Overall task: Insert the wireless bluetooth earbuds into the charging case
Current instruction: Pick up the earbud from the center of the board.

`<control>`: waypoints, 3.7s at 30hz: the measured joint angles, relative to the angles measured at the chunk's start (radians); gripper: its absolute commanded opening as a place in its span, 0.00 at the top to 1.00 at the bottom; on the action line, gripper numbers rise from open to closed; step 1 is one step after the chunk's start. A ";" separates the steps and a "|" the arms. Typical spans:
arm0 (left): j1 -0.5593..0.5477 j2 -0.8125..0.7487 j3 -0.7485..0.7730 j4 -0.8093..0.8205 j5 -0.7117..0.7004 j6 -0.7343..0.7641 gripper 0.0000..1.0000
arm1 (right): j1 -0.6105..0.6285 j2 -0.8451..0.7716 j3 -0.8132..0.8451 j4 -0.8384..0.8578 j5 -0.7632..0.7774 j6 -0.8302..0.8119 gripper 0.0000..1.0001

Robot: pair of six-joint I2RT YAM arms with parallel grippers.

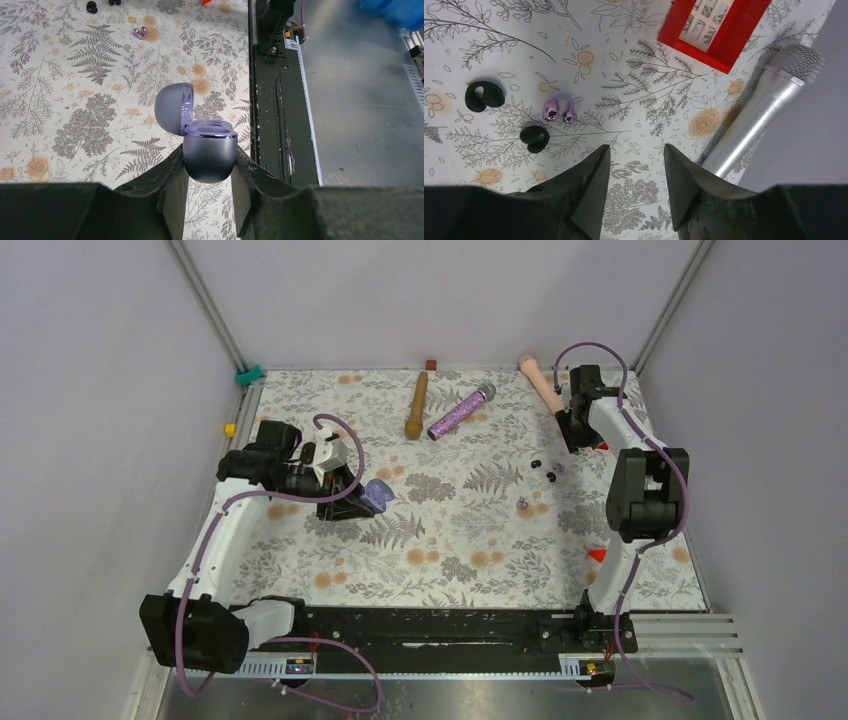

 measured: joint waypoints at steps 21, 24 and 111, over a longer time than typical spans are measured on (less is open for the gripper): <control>0.004 0.000 0.000 -0.006 0.048 0.031 1.00 | 0.000 0.196 0.171 -0.088 -0.191 -0.050 0.63; 0.005 0.001 0.000 -0.006 0.053 0.033 1.00 | 0.000 0.201 0.171 -0.108 -0.212 -0.059 0.63; 0.008 0.022 0.000 -0.006 0.067 0.043 0.98 | 0.219 0.177 0.084 -0.249 -0.228 -0.240 0.48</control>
